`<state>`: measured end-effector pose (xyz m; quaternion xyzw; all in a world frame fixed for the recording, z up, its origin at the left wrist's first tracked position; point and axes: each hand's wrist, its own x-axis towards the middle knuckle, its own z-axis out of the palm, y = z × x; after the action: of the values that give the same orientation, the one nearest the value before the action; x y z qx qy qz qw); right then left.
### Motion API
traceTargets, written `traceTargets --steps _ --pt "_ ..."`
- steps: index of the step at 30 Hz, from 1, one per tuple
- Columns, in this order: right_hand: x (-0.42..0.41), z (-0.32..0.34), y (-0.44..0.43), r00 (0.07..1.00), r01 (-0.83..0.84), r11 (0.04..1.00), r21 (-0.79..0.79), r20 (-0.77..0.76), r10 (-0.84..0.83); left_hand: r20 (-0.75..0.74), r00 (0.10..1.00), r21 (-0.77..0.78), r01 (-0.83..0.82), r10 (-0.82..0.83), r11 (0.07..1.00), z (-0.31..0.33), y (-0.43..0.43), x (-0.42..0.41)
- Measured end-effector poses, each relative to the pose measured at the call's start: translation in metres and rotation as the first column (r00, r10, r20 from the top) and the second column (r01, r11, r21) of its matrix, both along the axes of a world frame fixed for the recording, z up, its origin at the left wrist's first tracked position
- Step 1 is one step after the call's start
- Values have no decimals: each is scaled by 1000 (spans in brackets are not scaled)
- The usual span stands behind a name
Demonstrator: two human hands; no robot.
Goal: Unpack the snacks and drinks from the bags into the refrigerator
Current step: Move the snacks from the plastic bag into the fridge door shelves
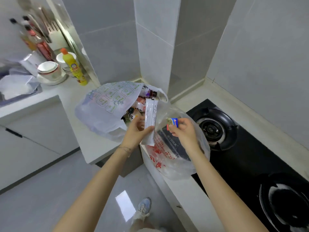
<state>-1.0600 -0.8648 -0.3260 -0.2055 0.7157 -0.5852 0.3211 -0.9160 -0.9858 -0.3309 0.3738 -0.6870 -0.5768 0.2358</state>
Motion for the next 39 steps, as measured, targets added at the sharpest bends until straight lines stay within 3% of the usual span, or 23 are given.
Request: traceTargets --steps 4,13,22,28,39 --pt "18 5 5 986 -165 986 -9 9 166 -17 975 26 -221 222 975 -6 39 32" --pt "110 30 2 854 -498 858 -127 100 511 -36 791 86 -607 611 790 6 123 140" --pt "293 77 34 470 -868 460 -188 -5 883 -60 474 70 -876 878 478 44 222 294" --pt "407 82 107 279 -938 271 -215 -11 960 -169 199 -46 -980 965 194 61 331 382" --pt "608 94 318 -10 -965 -14 -263 -20 1000 -215 -69 -86 -992 974 -89 75 568 558"
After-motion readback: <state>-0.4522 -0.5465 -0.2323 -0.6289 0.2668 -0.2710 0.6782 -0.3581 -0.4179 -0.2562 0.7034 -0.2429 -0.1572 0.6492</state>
